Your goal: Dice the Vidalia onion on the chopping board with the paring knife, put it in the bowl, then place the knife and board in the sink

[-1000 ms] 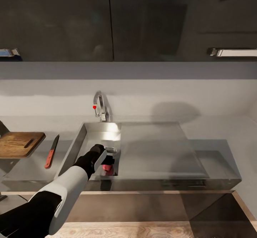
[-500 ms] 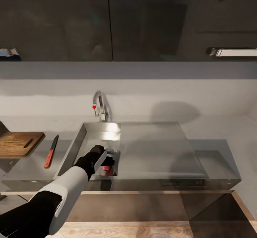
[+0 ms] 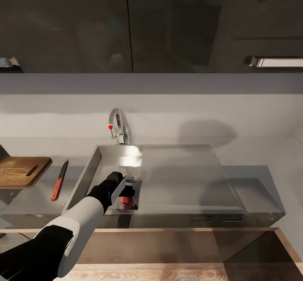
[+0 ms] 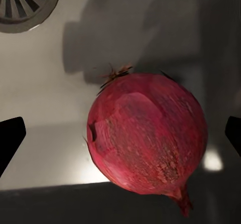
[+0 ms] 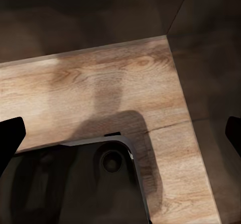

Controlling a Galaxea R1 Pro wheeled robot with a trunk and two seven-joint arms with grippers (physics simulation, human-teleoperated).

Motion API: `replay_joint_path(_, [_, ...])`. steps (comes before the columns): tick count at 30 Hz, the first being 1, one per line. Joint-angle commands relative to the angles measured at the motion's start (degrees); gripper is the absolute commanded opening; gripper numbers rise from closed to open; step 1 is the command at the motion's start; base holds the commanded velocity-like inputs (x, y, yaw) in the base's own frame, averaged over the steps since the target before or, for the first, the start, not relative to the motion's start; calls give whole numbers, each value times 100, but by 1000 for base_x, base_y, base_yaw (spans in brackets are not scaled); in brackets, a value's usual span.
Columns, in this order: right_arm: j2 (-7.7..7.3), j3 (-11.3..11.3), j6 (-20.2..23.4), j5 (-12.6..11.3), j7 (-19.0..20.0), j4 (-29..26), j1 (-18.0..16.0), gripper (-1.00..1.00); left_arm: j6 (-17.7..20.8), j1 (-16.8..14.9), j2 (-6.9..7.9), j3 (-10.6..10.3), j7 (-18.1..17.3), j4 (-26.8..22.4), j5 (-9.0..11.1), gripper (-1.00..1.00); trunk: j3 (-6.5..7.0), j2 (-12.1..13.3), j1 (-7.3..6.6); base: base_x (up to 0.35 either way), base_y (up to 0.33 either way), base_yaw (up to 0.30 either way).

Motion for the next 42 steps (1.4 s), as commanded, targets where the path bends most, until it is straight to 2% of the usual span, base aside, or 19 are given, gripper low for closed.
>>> replay_joint_path(1, [-5, 38, -10, -51, -27, -11, 2, 100, 20, -5, 4, -42, 42, 8, 60, 100, -10, -11, 4, 19, 0, 0])
replay_joint_path(10, [-5, 38, -4, -51, -33, -11, 2, 100, 18, -5, 4, -42, 42, 30, 59, 100, -21, -11, 4, 4, 0, 0])
replay_joint_path(33, [-5, 38, -1, -52, -35, -11, 2, 100, 17, -5, 4, -42, 42, 27, 59, 100, -223, -11, 4, 0, 0, 0])
replay_joint_path(39, [-5, 38, -1, -53, -35, -11, 2, 100, 7, -5, 4, -42, 42, 20, 59, 100, -239, -11, 4, 0, 0, 0])
replay_joint_path(40, [-5, 38, -1, -52, -35, -11, 2, 100, 5, -5, 5, -42, 42, 16, 59, -100, -240, -11, 4, 0, 0, 0])
replay_joint_path(42, [-5, 38, -1, -51, -35, -11, 2, 100, 7, -5, 4, -42, 42, 11, 59, -100, -240, -11, 4, 0, 0, 0])
